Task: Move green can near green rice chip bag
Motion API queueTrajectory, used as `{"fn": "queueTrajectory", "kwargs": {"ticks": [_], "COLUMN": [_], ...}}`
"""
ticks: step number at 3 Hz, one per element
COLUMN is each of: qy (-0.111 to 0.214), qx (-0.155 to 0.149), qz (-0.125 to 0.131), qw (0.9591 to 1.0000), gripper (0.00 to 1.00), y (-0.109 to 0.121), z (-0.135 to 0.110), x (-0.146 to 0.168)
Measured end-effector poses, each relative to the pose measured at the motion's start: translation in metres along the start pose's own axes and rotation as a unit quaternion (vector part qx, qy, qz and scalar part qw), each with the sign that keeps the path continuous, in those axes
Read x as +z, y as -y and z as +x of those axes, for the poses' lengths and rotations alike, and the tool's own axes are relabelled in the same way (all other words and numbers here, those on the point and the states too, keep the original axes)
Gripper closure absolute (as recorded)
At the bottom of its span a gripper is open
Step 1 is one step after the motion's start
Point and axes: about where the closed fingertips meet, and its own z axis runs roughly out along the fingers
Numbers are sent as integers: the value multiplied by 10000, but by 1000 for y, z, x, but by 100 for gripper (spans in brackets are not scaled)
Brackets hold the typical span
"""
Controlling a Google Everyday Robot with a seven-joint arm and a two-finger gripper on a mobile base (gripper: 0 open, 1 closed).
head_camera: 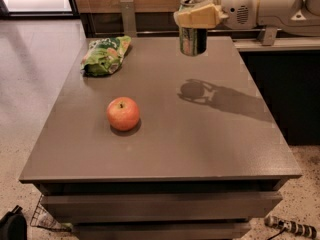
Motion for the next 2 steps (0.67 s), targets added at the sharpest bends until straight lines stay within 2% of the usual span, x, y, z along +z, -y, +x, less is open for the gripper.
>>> {"fn": "queueTrajectory", "kwargs": {"ticks": [1, 2], "qy": [228, 295], "qx": [129, 38], "qz": [240, 401], "qw": [9994, 9988], "gripper": [100, 100], "y": [29, 43], "z": [-2, 12], "x": [36, 80]}}
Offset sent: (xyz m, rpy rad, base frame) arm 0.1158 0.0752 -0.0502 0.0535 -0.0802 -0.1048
